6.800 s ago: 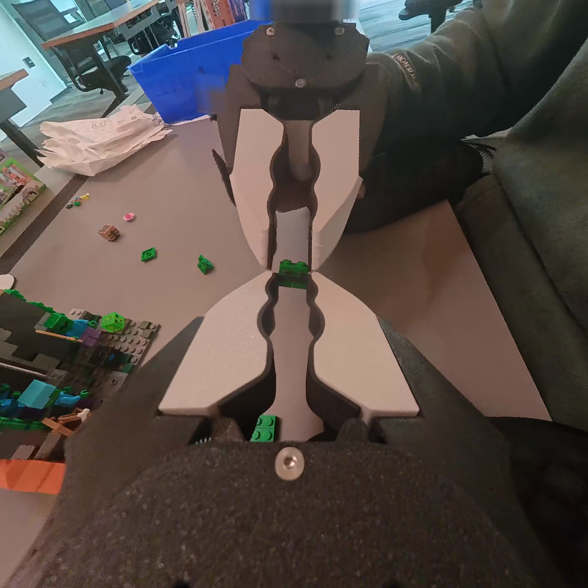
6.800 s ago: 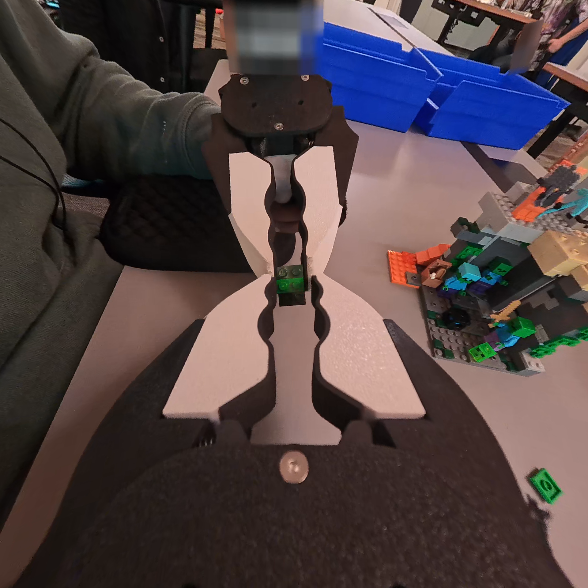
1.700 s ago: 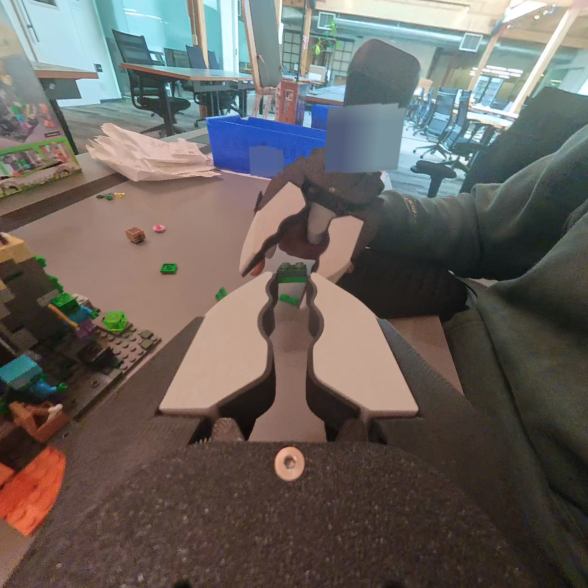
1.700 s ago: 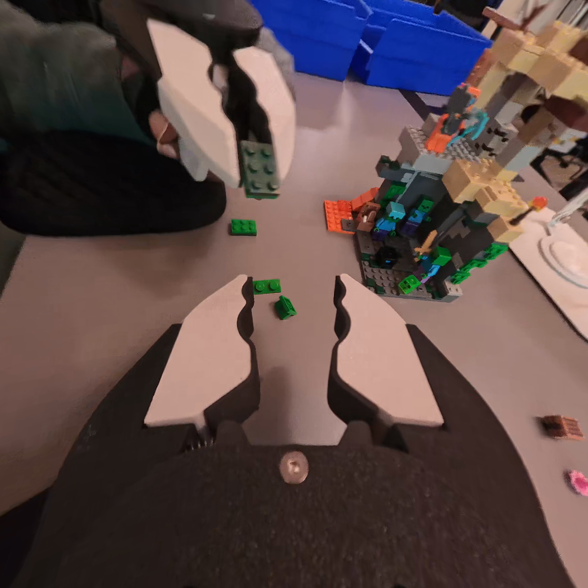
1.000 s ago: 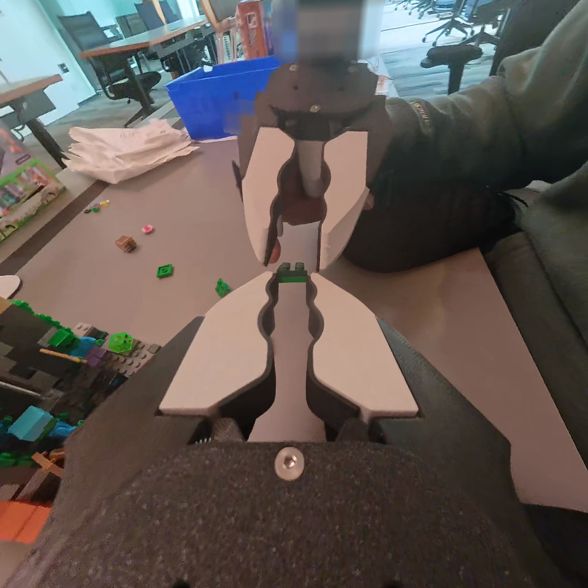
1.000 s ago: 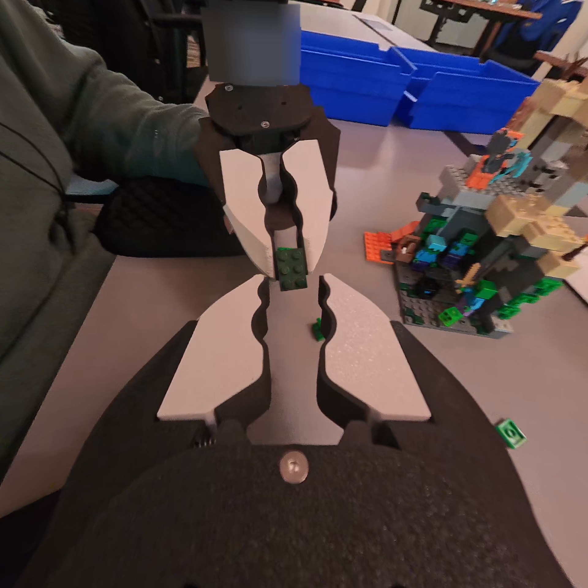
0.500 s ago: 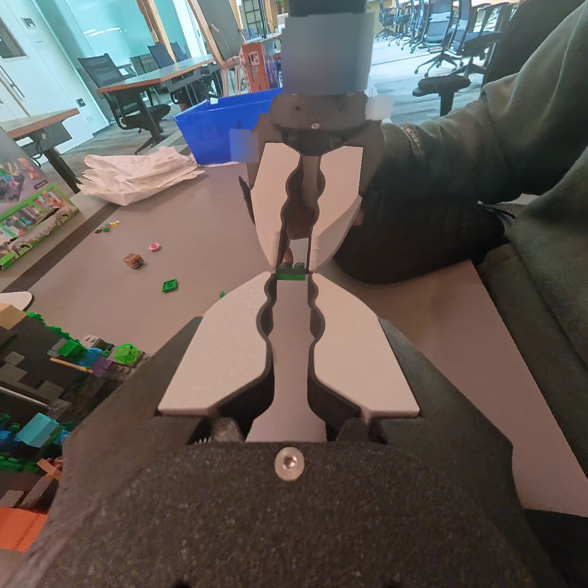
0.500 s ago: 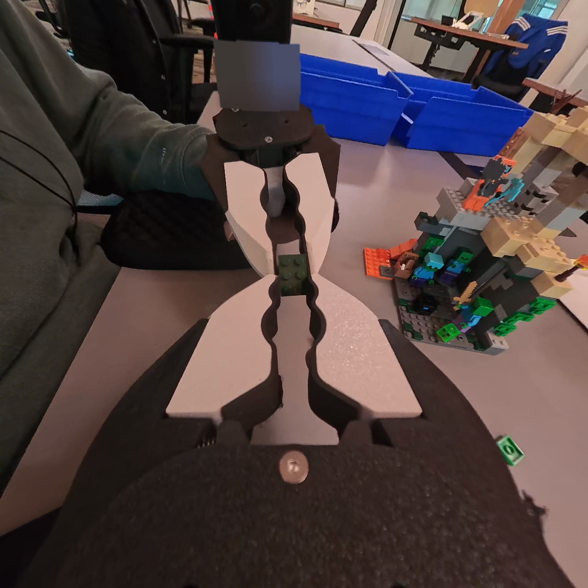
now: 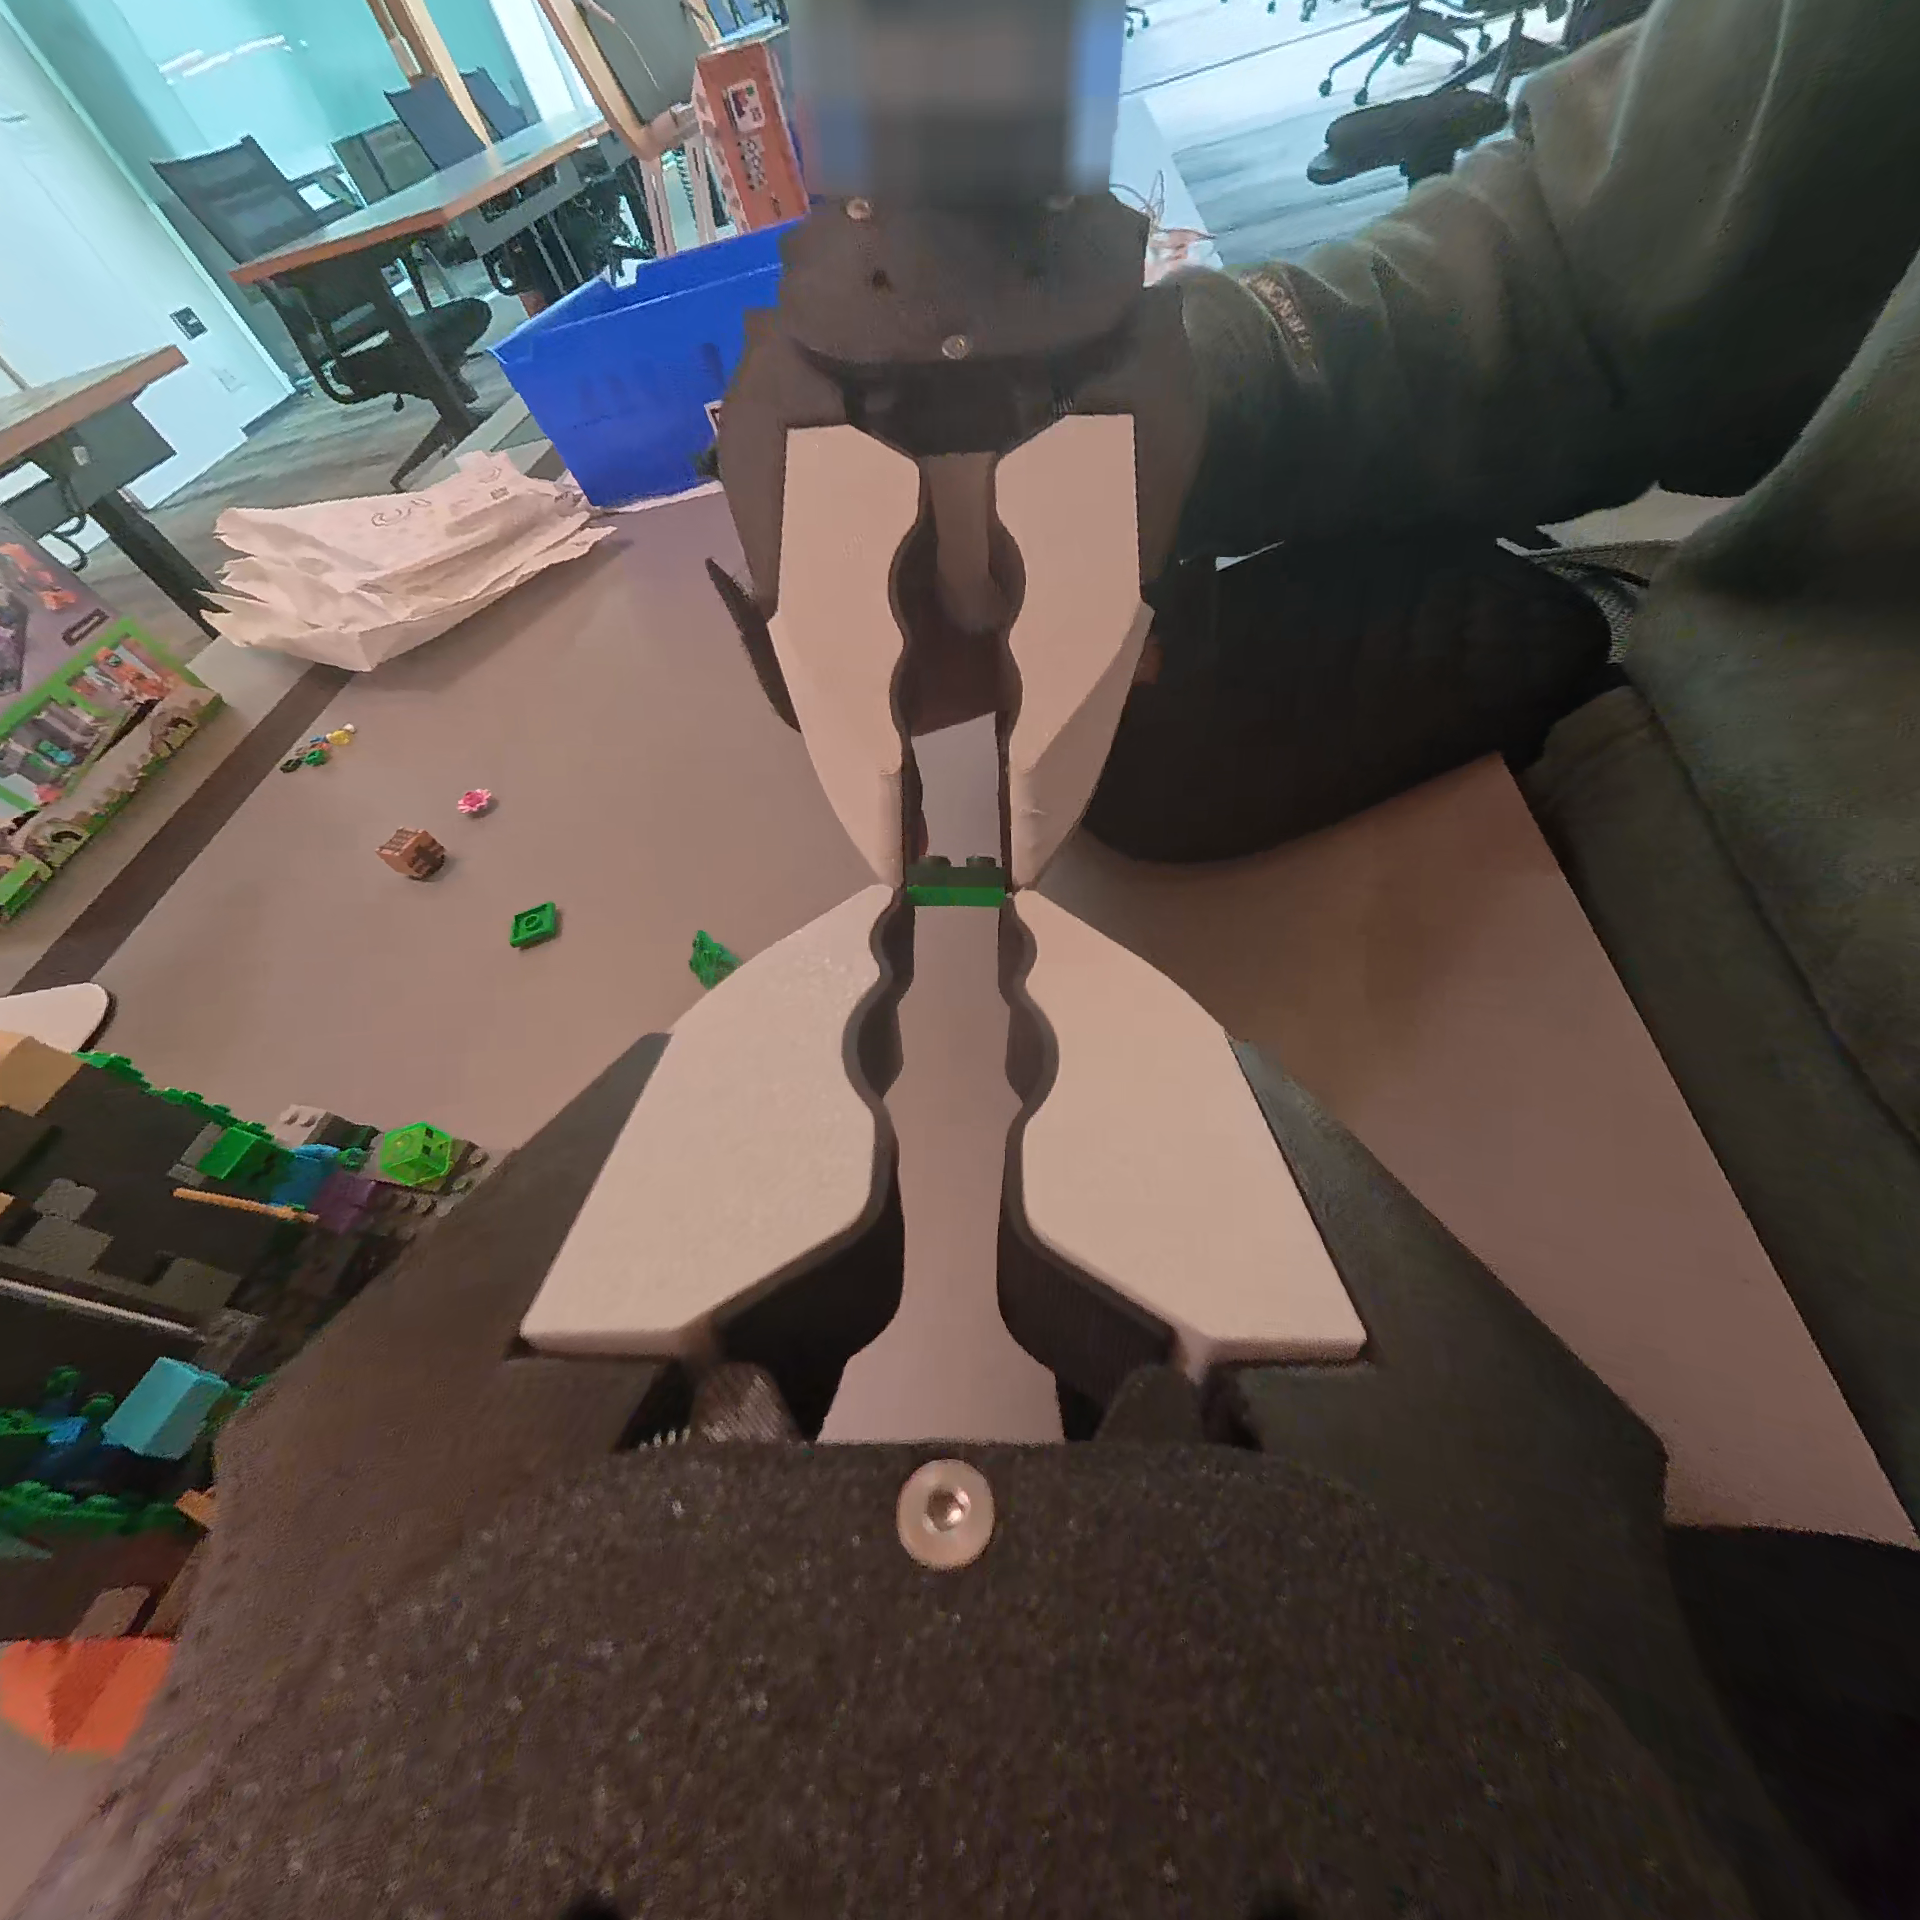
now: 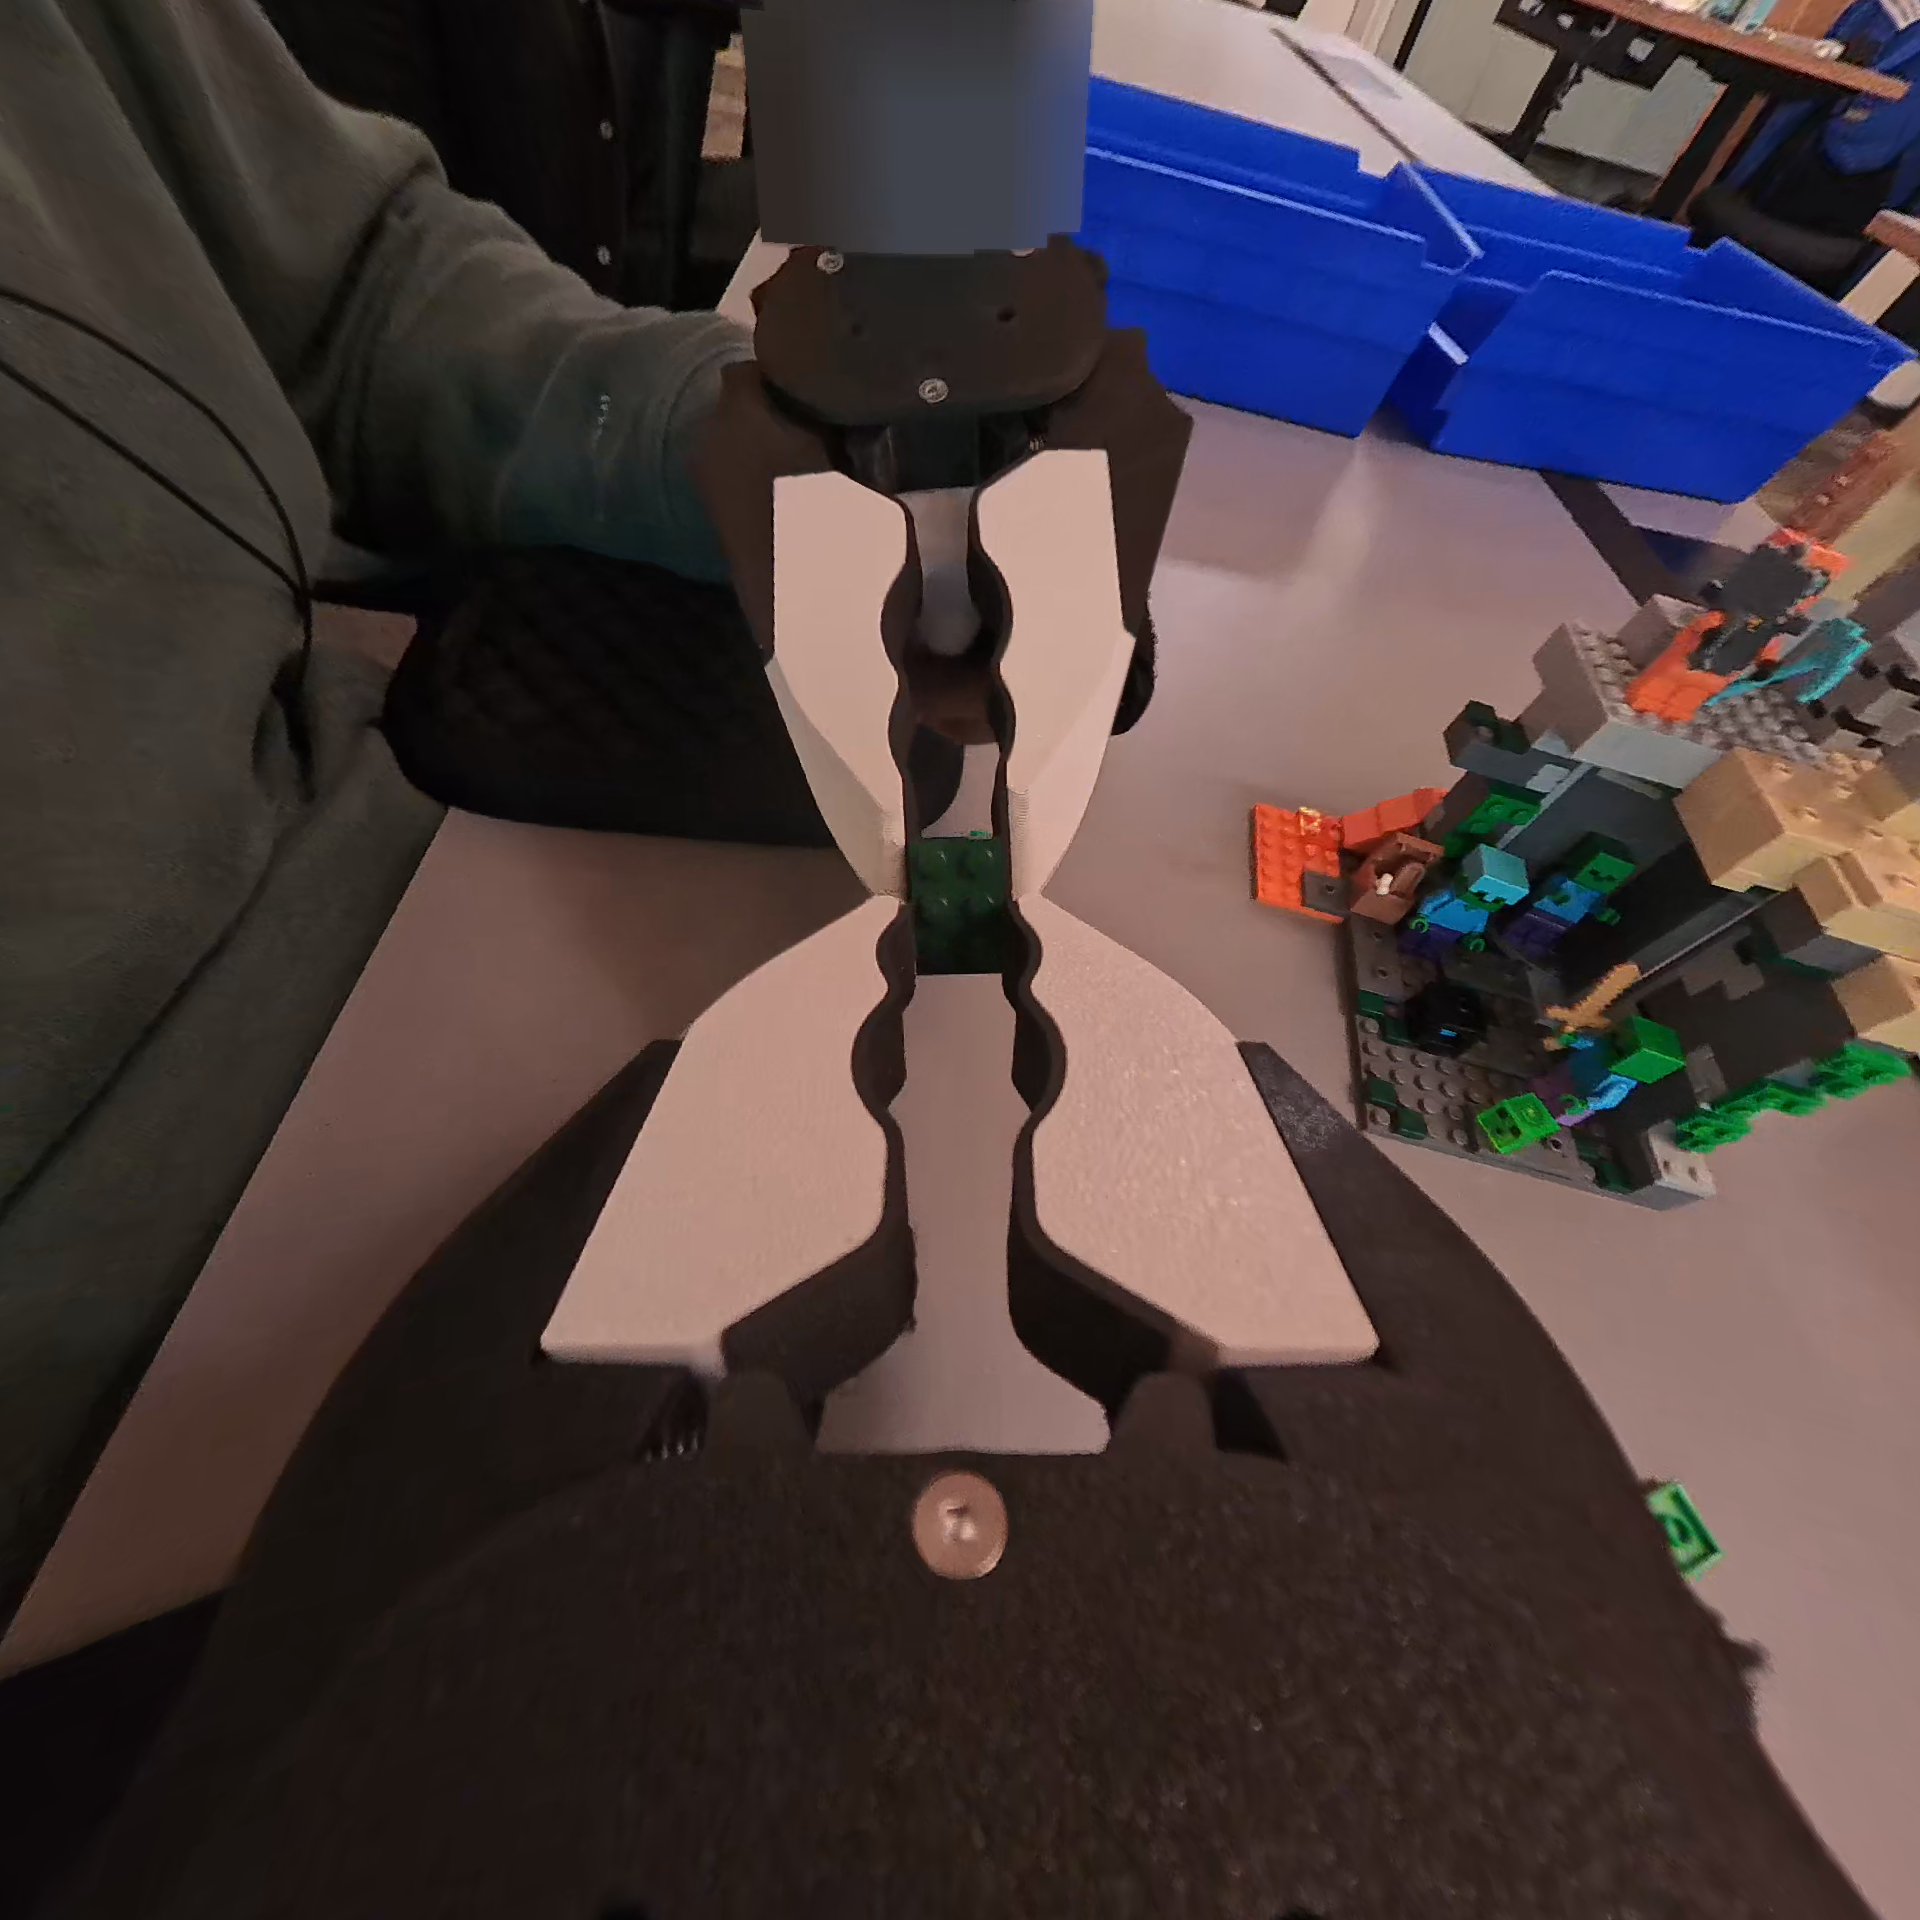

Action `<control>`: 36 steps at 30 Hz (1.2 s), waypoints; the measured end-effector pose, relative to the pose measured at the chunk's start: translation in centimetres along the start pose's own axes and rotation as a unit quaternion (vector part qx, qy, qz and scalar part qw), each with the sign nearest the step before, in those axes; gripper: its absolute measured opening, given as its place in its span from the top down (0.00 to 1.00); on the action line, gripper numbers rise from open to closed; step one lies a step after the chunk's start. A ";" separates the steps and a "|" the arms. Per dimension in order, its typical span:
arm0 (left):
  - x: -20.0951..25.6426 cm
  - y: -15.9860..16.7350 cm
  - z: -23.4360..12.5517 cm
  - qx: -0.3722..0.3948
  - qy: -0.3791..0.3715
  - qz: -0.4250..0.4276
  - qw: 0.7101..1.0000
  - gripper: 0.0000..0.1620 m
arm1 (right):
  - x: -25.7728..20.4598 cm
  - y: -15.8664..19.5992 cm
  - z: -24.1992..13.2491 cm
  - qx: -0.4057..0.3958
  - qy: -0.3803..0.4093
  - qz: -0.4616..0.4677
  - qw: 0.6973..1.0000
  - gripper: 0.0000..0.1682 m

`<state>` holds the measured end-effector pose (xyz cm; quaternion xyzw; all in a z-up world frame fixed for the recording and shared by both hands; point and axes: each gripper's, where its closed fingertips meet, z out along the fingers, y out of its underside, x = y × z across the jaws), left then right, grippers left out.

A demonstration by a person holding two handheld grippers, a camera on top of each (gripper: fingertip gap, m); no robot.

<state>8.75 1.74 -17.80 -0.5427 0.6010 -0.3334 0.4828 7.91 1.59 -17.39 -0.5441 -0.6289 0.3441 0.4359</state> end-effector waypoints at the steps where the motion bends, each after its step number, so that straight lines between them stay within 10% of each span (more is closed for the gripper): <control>1: 0.0 0.0 -0.1 0.001 -0.003 -0.001 1.000 0.90 | 0.0 0.0 0.0 -0.007 0.000 -0.003 1.000 0.91; 15: -1.9 -1.2 -1.0 0.039 -0.053 -0.071 0.995 1.00 | 2.1 -2.0 -0.7 -0.019 0.221 -0.091 0.971 0.91; 36: 0.2 -3.9 -1.5 0.120 0.006 -0.068 0.990 0.92 | 0.0 -3.3 -1.4 0.139 0.037 0.132 0.981 0.91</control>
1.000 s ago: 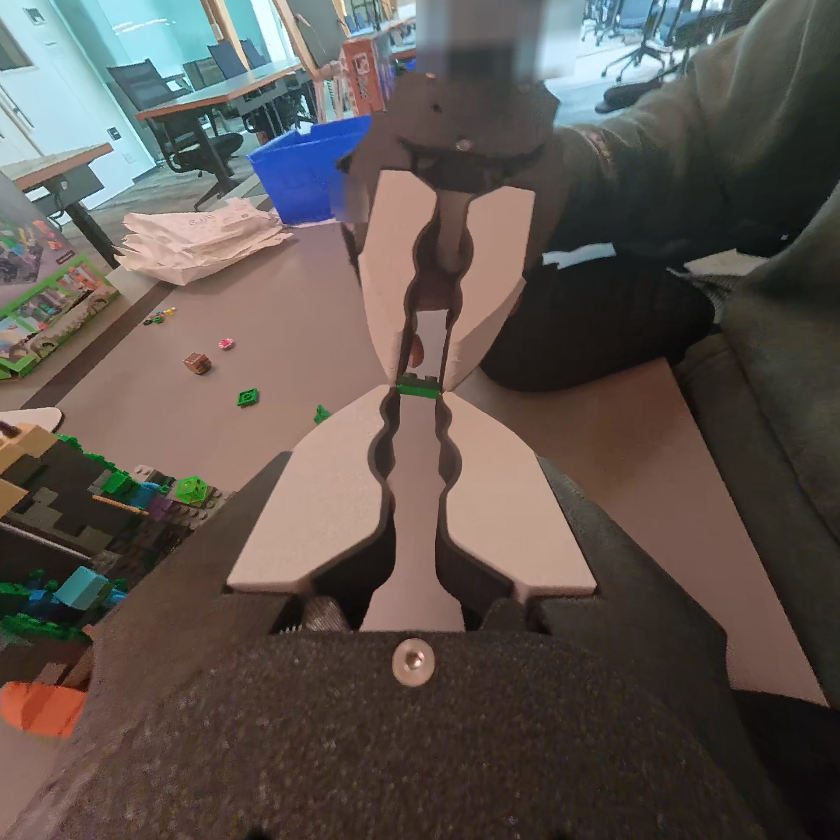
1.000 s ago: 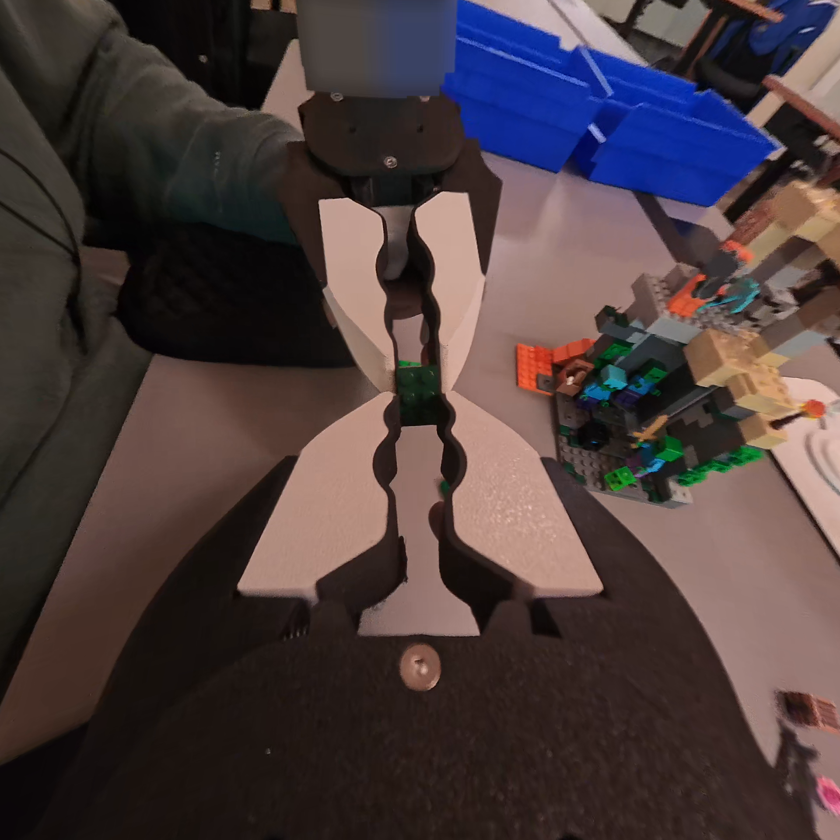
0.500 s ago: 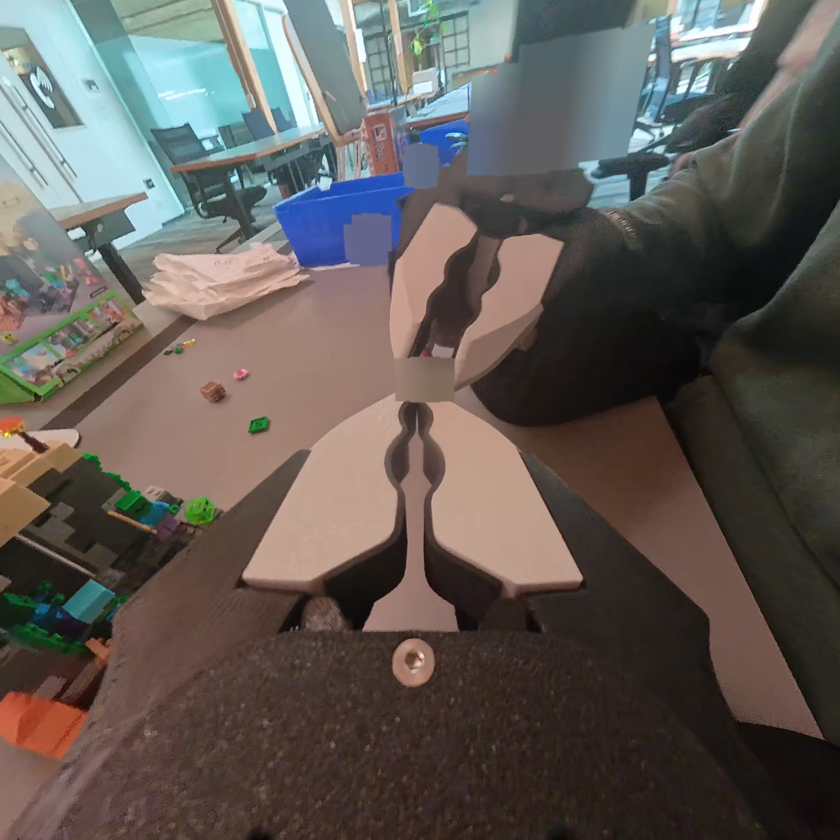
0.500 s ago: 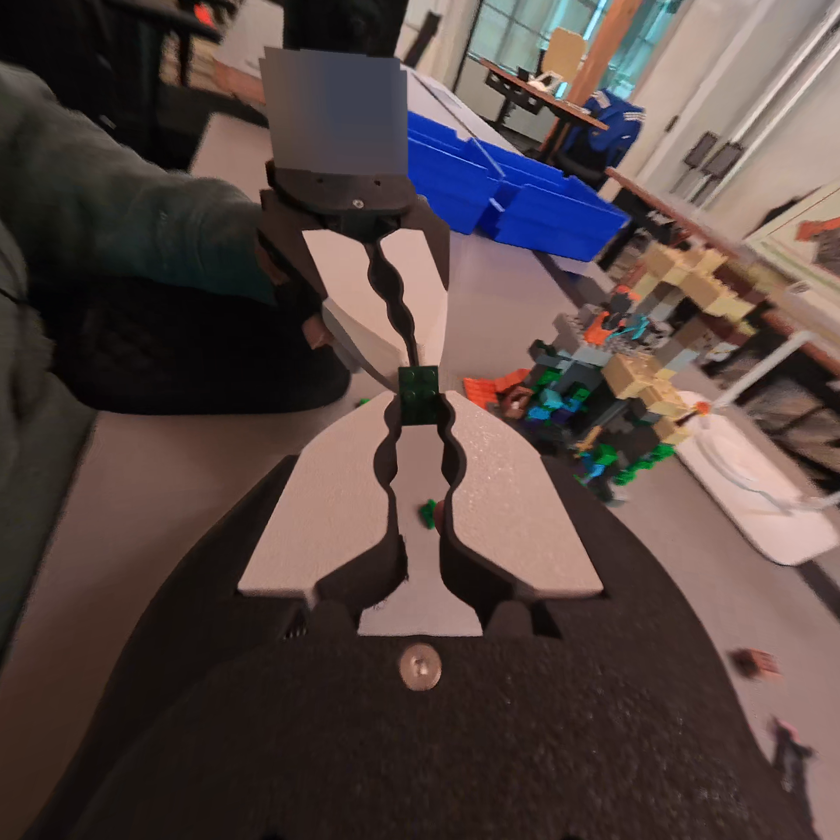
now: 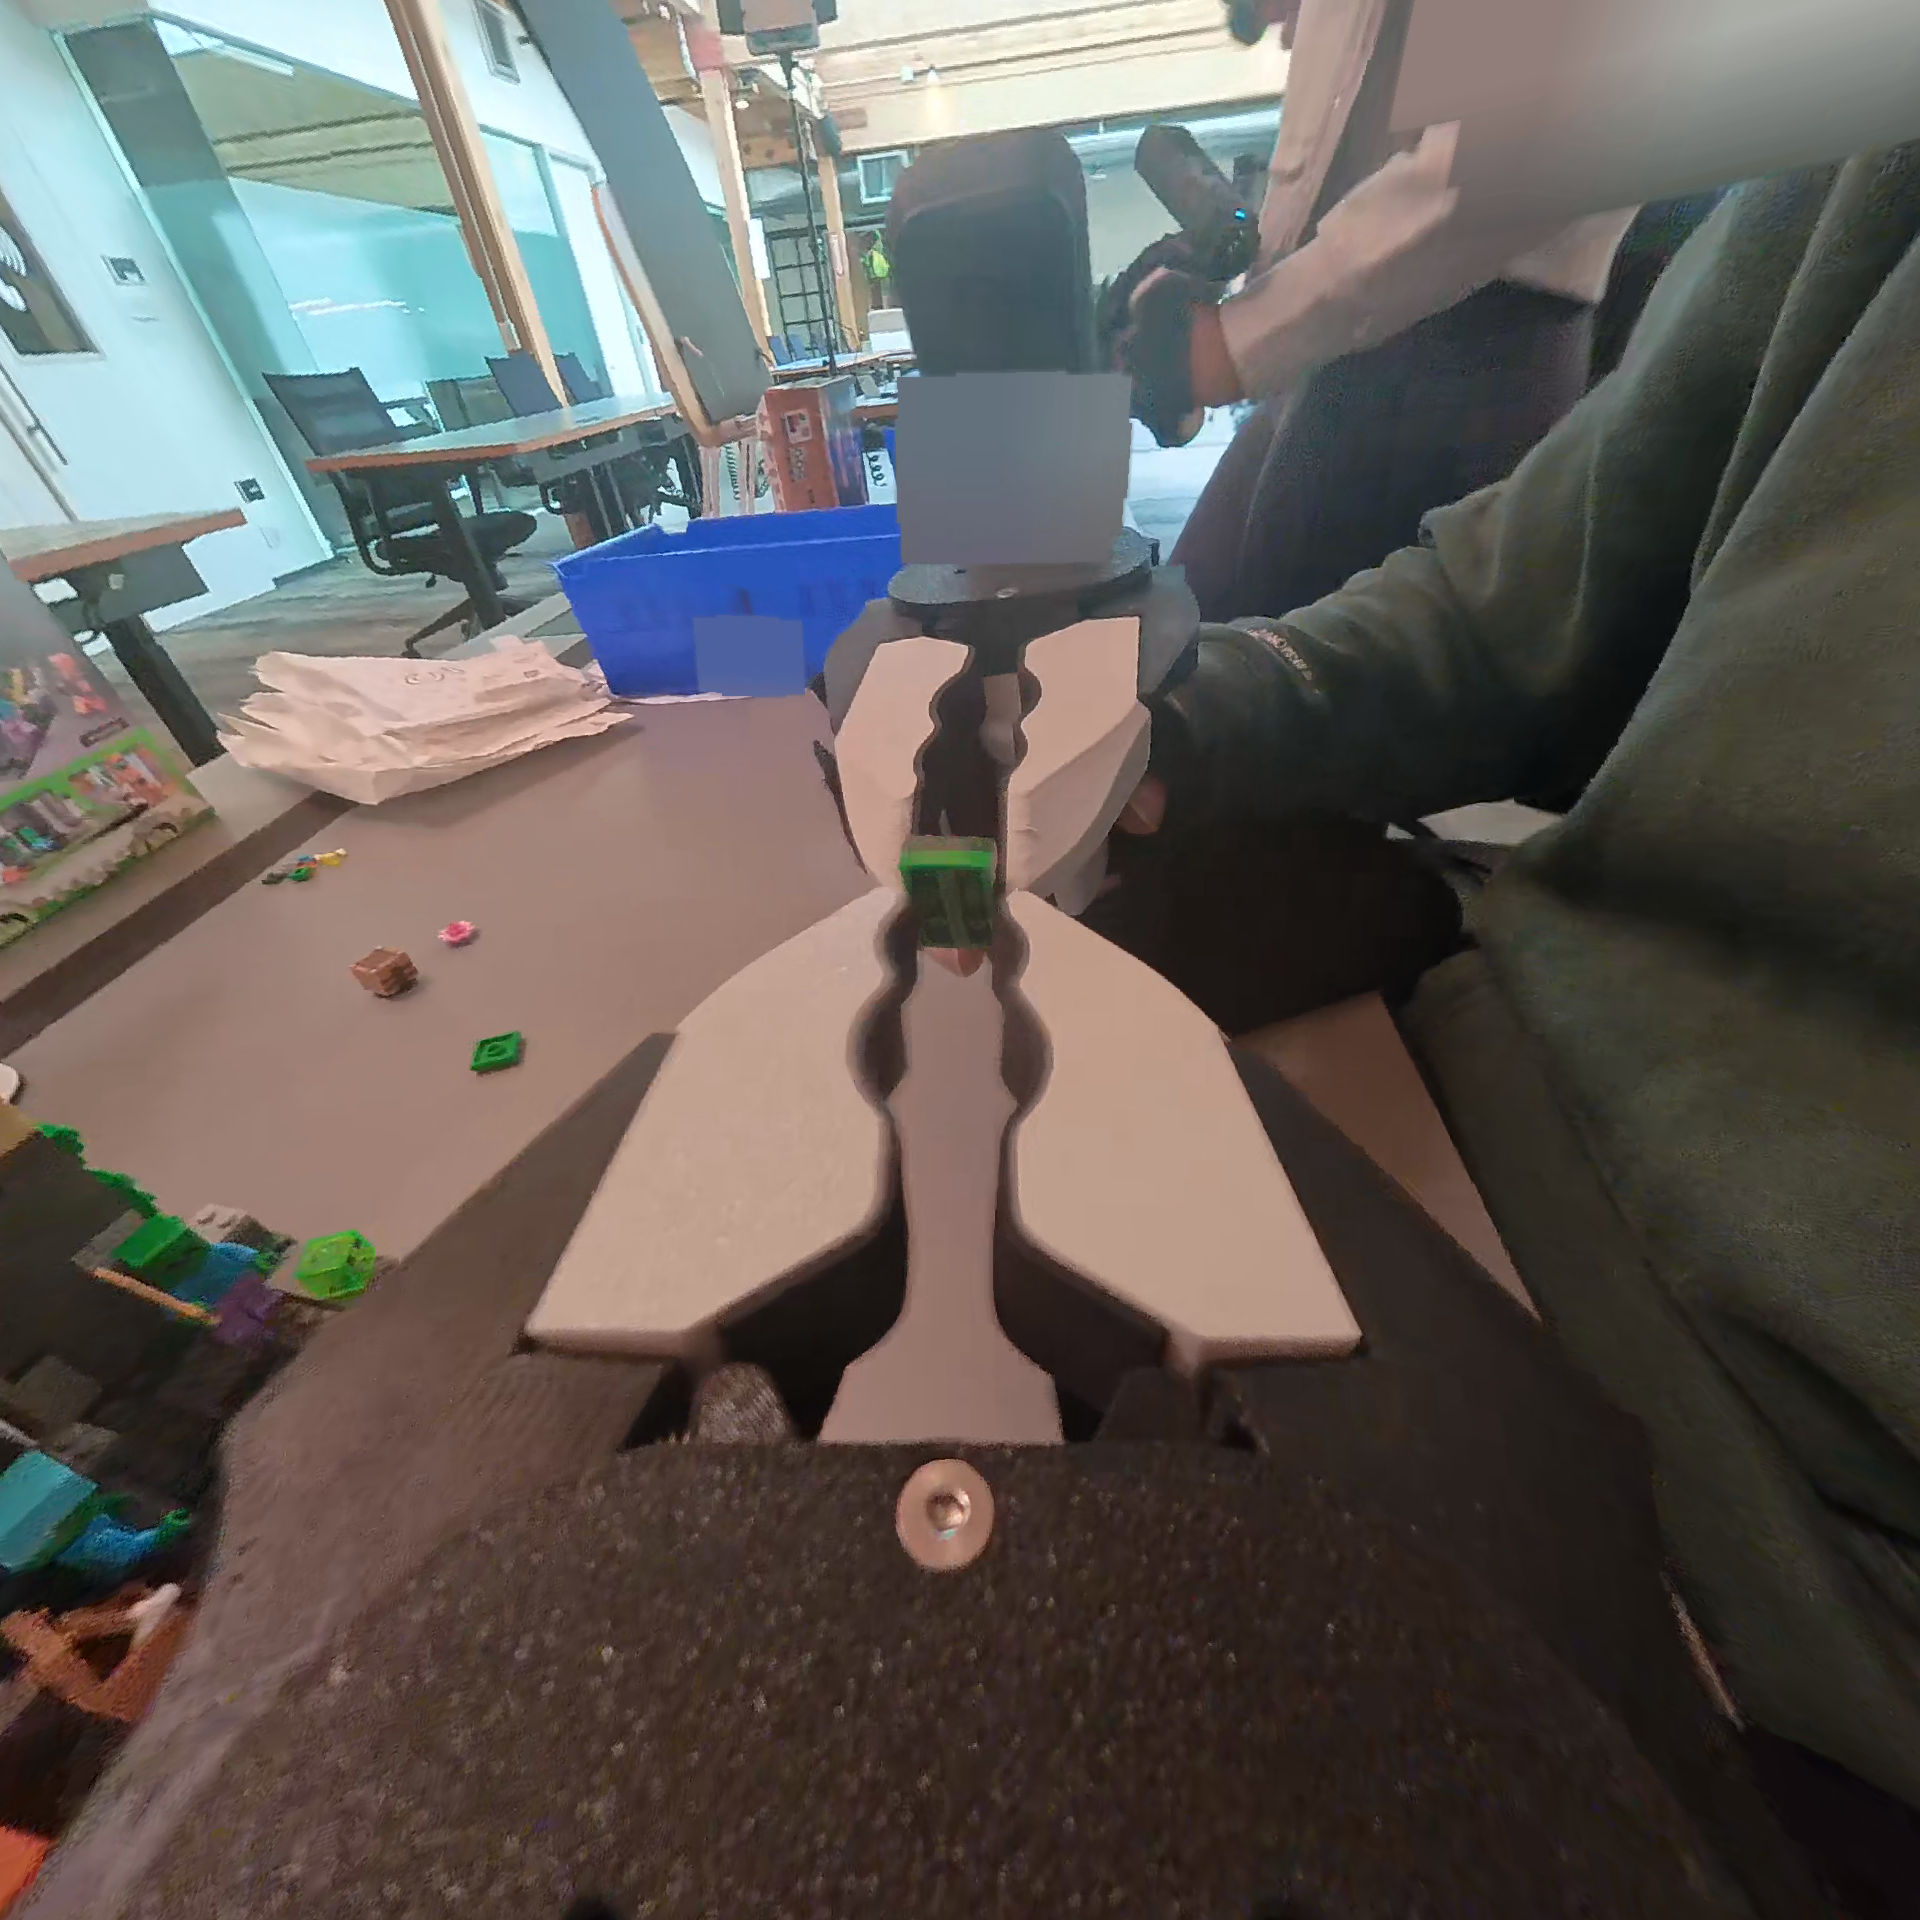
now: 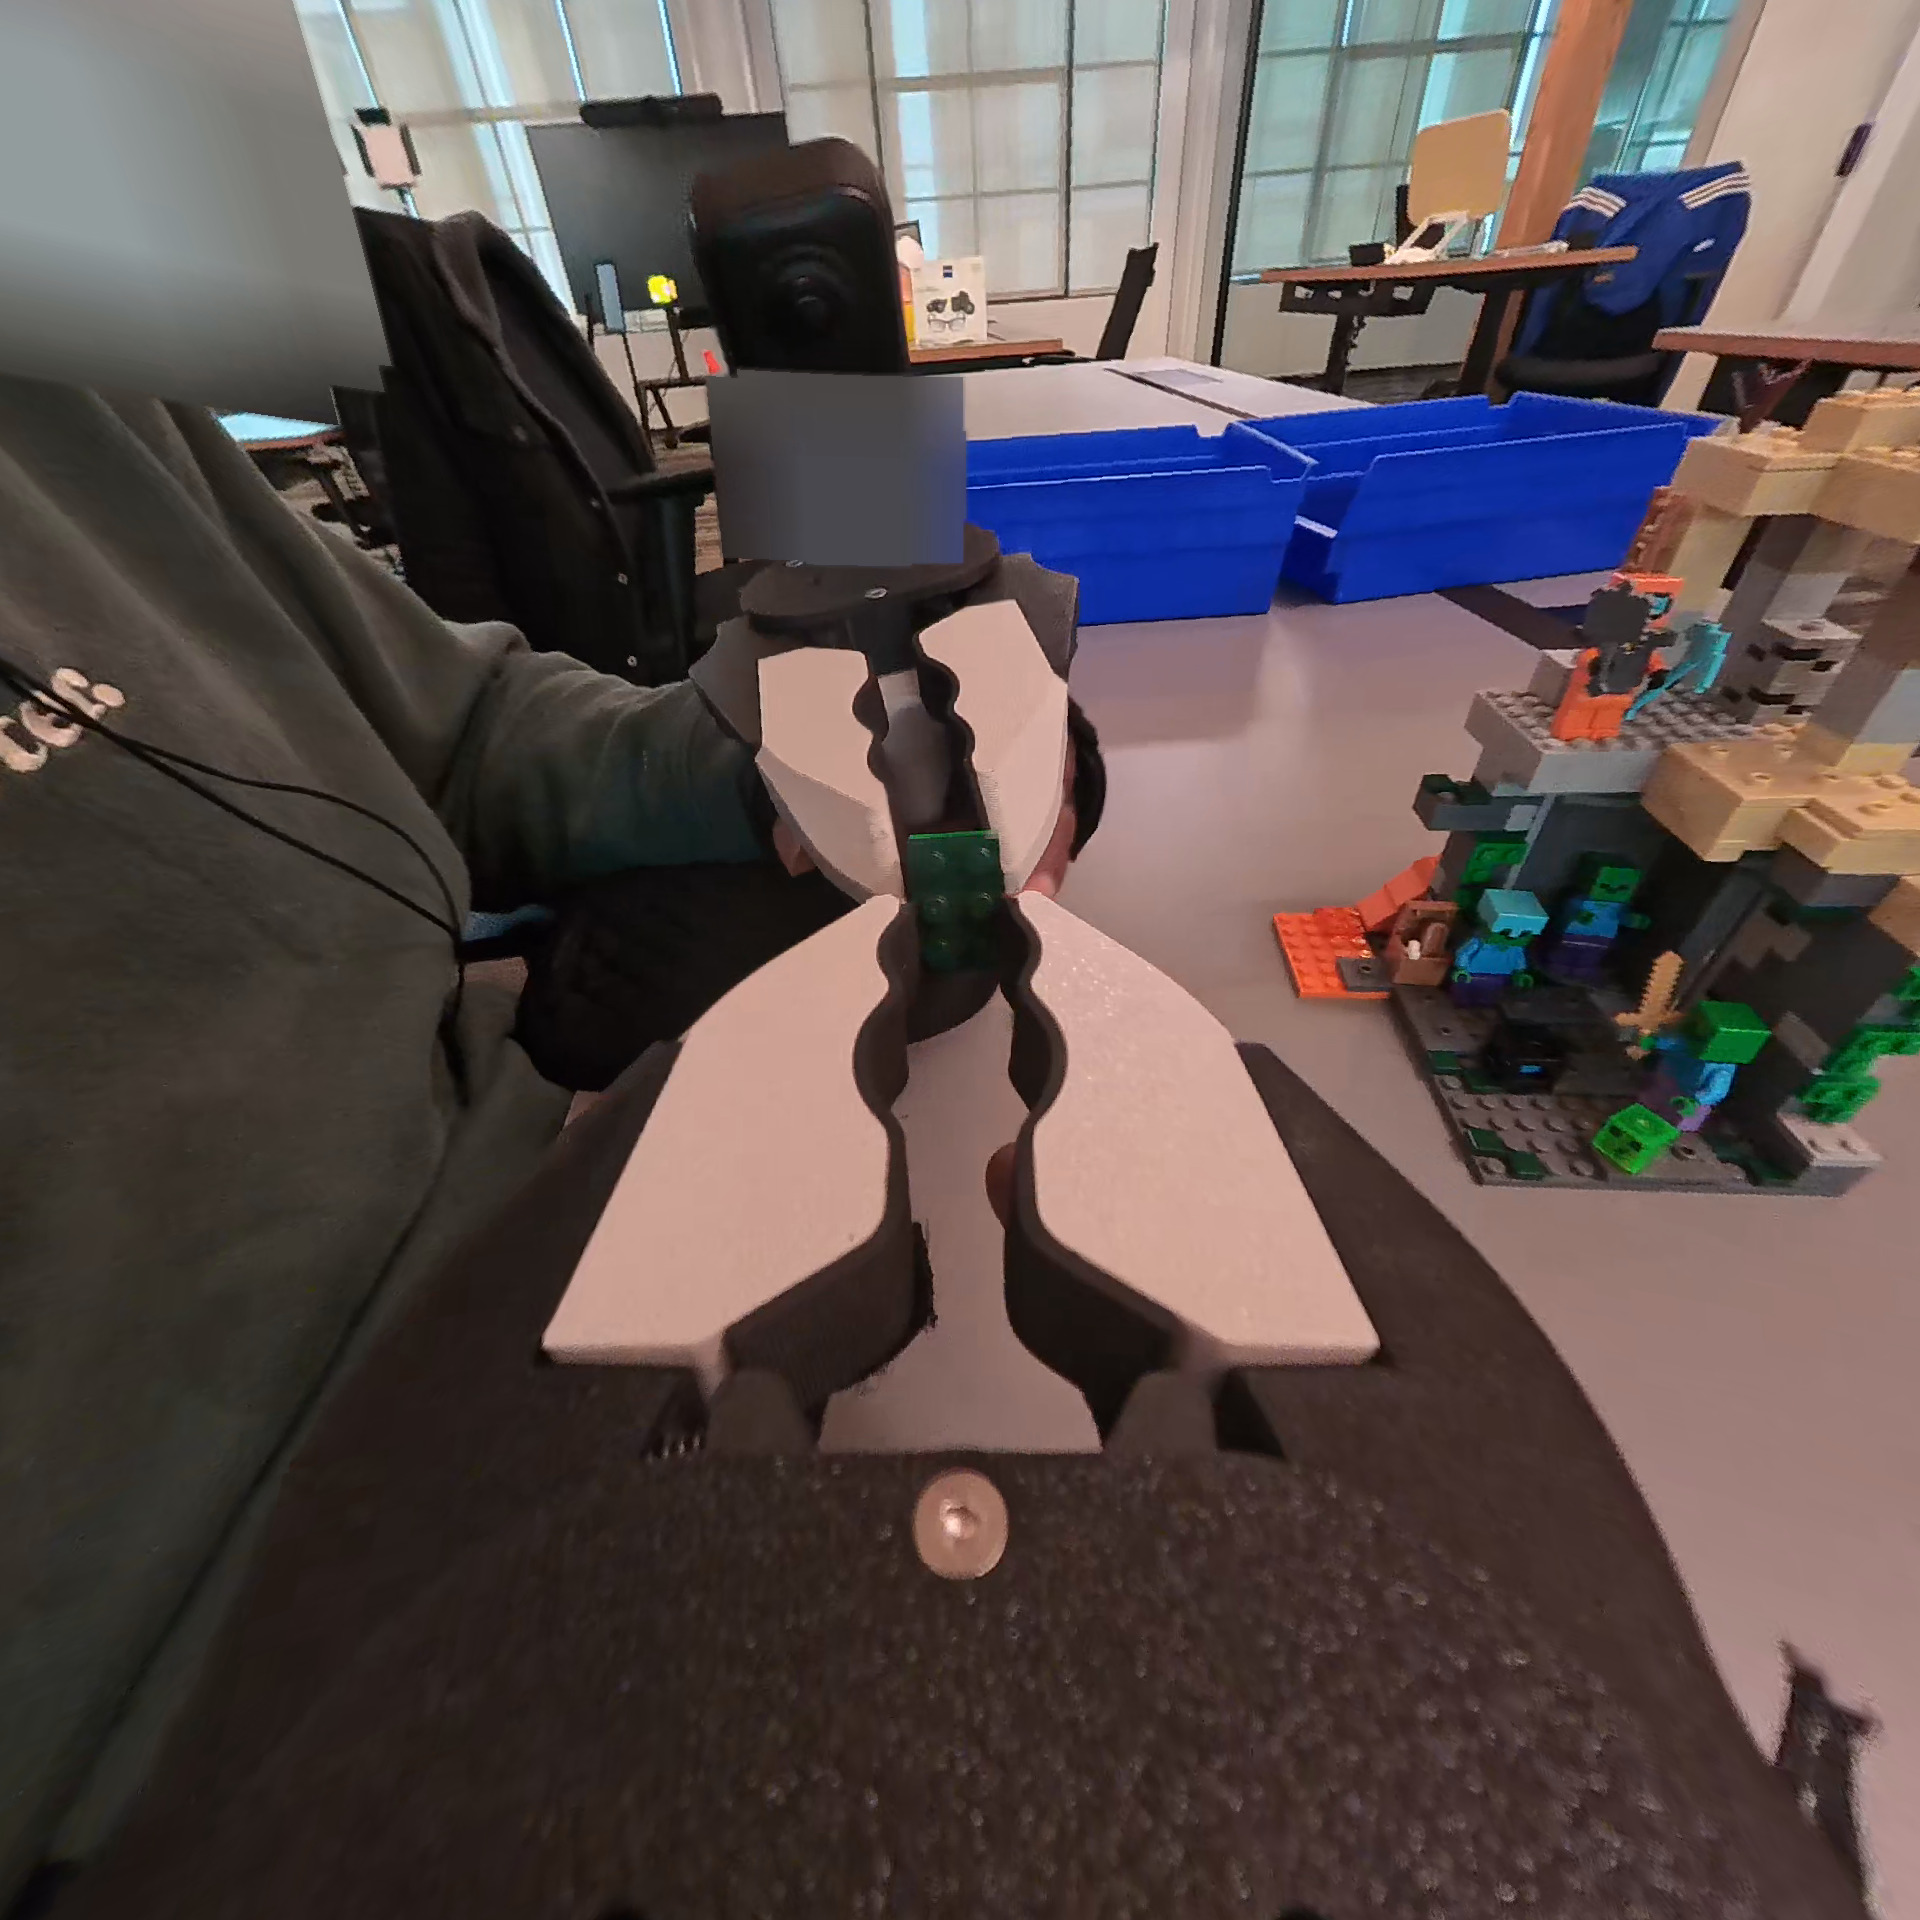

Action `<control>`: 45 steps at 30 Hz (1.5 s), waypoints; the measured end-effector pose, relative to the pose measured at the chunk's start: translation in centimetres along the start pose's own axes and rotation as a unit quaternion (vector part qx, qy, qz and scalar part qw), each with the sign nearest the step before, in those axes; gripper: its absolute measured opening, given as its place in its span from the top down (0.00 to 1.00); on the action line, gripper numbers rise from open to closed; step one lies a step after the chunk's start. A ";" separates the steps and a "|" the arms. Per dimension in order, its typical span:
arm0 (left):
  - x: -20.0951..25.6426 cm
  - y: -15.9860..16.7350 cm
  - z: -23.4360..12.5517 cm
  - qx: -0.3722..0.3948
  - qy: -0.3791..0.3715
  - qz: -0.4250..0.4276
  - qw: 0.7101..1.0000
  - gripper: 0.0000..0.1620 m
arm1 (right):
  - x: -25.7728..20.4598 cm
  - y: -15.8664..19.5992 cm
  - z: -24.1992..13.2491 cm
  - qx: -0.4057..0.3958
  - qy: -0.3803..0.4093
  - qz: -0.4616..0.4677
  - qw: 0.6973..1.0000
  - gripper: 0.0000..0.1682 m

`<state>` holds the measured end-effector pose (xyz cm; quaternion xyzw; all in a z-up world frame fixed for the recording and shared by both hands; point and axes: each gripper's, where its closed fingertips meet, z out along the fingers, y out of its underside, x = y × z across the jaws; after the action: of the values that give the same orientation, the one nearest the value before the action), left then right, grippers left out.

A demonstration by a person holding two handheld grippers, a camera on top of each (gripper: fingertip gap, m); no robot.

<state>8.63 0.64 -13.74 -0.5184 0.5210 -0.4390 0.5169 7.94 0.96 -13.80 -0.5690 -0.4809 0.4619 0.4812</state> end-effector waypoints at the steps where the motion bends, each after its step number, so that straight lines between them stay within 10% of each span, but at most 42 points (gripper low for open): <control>1: 0.2 -0.2 0.0 0.006 0.007 -0.012 1.000 1.00 | 0.3 -0.1 0.0 0.005 0.008 0.005 1.000 0.91; 9: -1.2 -0.7 -0.2 0.027 -0.030 -0.022 0.999 1.00 | 0.8 -1.8 -0.7 0.082 -0.007 0.073 0.994 0.91; 15: -0.1 -1.2 1.0 0.050 0.015 -0.082 0.995 0.78 | 0.1 -3.4 -0.8 0.149 -0.034 0.096 0.984 0.91; 25: 0.3 -2.1 0.6 0.065 0.022 -0.079 0.995 0.90 | -0.8 -3.2 -0.1 0.146 -0.036 0.046 0.988 0.91; 40: -0.2 2.4 1.0 -0.164 -0.047 0.107 0.980 0.90 | -0.1 1.2 0.0 -0.187 0.010 -0.149 0.971 0.84; 45: -0.1 1.9 0.7 -0.146 -0.049 0.109 0.982 0.90 | -0.3 0.7 0.1 -0.143 0.023 -0.129 0.981 0.90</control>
<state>9.15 0.96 -15.67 -0.5494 0.6065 -0.2738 0.5054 7.88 0.65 -14.45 -0.5756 -0.6005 0.3093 0.4609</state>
